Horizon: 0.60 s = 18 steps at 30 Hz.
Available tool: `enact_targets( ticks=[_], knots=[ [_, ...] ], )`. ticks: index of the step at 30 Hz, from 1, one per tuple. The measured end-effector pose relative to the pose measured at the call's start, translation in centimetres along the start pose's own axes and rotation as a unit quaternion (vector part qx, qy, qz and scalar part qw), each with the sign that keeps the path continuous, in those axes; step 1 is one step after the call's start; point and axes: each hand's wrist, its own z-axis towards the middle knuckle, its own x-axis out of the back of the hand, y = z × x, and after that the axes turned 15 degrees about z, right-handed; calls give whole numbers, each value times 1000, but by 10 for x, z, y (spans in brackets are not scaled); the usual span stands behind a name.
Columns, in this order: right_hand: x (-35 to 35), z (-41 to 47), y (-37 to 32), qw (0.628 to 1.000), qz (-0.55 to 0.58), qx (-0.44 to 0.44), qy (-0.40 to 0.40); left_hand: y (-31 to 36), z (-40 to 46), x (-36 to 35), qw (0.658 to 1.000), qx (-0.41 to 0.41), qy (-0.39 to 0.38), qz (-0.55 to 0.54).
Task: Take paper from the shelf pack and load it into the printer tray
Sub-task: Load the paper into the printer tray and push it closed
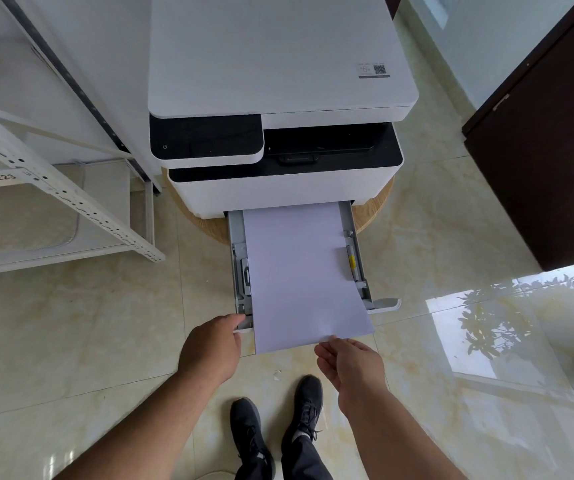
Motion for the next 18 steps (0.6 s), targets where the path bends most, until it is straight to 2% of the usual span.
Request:
enact_targets(
  ticks=[18],
  knots=[
    [-11,8,-4,1000,0,-3,1,-1,0,-1,1000,1,4,-7]
  ],
)
